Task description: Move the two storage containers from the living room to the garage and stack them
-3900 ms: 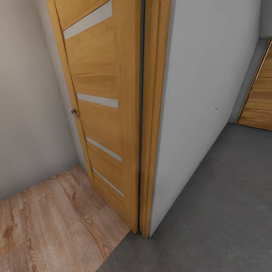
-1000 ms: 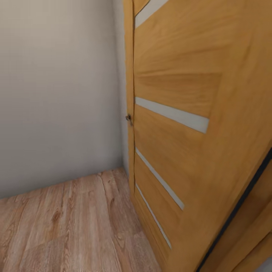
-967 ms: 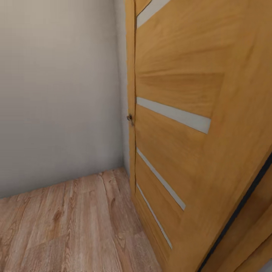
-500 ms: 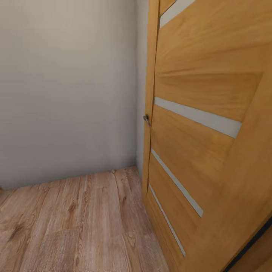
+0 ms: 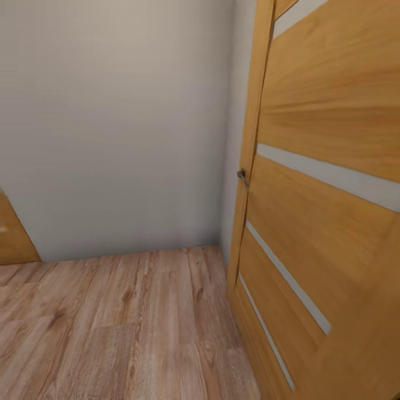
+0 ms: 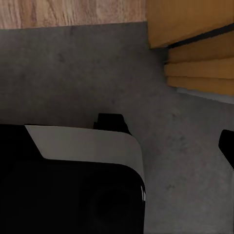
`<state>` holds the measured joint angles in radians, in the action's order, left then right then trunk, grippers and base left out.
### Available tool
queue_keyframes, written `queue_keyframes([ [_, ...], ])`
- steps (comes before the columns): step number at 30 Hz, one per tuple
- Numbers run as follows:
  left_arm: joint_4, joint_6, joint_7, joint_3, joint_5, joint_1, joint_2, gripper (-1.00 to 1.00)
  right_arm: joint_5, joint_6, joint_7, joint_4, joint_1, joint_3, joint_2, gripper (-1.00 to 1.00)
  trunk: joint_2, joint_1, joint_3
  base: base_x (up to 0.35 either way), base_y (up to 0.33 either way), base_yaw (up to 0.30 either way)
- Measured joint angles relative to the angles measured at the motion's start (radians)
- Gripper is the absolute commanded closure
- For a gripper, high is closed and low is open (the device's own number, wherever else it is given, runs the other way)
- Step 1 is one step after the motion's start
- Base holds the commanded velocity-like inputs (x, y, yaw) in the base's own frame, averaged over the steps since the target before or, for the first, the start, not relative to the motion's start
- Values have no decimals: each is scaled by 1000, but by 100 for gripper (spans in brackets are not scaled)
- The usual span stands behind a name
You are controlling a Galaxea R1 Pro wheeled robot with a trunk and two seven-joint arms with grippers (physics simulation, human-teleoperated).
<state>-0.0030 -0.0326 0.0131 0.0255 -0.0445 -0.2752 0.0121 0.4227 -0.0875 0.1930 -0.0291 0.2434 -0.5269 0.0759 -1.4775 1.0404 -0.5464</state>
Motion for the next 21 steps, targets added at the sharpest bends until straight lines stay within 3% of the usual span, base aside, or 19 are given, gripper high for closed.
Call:
queue_keyframes([
  [6,0,1,0,0,0,0,1,-100,0,0,0,0,0,0,-1,-100,0,0,0,38,0,211],
  [21,0,4,1,0,0,0,0,-100,0,4,1,0,0,0,0,-100,0,-1,0,304,0,19],
])
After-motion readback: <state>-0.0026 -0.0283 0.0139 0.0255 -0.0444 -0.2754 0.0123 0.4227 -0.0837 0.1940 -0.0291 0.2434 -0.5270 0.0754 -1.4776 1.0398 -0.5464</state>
